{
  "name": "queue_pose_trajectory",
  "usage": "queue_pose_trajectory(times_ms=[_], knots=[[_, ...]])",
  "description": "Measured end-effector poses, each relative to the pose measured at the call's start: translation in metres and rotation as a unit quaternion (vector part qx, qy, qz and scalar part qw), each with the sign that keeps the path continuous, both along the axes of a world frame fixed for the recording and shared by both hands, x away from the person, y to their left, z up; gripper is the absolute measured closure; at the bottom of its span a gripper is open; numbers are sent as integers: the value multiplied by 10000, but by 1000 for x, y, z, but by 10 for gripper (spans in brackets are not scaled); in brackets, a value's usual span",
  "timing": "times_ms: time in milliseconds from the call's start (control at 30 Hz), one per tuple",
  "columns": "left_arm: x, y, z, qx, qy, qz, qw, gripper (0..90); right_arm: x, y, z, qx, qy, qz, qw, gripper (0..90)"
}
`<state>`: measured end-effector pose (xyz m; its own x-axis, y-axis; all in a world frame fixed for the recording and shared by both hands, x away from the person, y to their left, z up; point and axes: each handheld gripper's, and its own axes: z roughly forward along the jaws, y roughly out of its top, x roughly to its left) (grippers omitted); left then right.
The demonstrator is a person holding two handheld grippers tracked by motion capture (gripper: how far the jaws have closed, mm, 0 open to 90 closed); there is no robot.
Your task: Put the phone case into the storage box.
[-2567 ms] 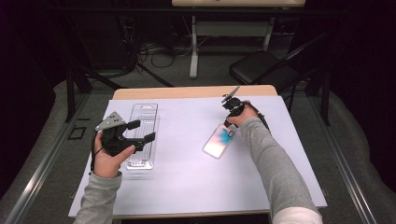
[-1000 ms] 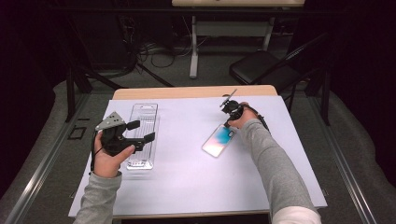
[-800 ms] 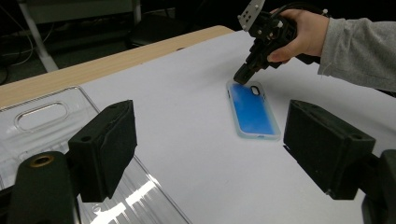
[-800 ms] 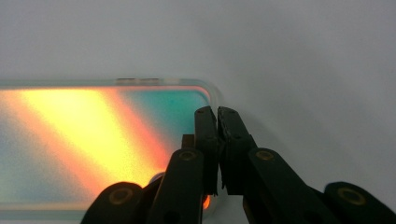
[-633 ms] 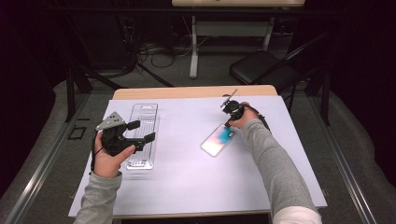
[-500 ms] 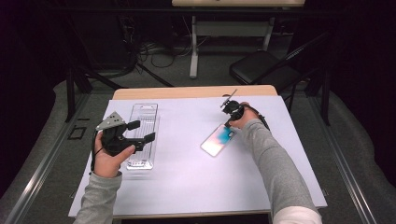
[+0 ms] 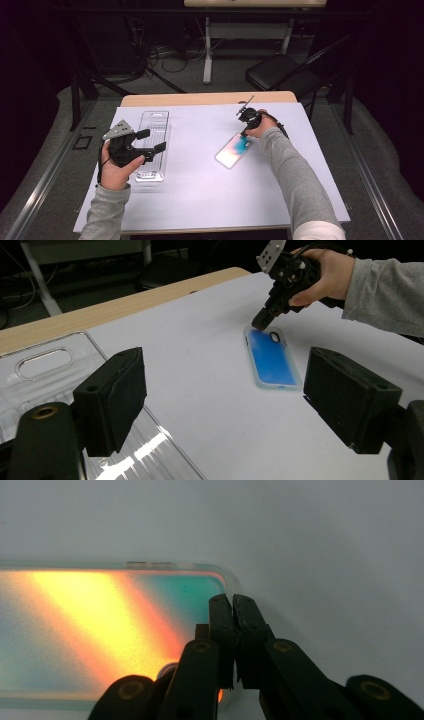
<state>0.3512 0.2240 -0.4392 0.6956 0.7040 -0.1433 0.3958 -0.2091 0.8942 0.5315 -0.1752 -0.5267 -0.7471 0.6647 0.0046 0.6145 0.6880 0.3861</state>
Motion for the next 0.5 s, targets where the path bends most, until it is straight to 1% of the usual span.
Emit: queue_pose_trajectory(times_ms=[167, 200, 233, 367, 500], knots=[[0, 0, 0, 0, -15, -14, 10000, 183, -1, -1, 0, -50, -34, 37, 10000, 883], [0, 0, 0, -3, -15, -17, 10000, 186, 0, -1, 0, -58, -58, 96, 9999, 882], [0, 0, 0, -1, -15, -18, 10000, 186, -1, -1, 1, -47, -11, 37, 10000, 883], [0, -1, 0, -8, -14, -13, 10000, 186, -1, -1, 3, -8, -32, 91, 10000, 882], [0, -1, -1, 9, -12, -36, 10000, 186, -2, 0, 5, 1, -28, 70, 10000, 882]])
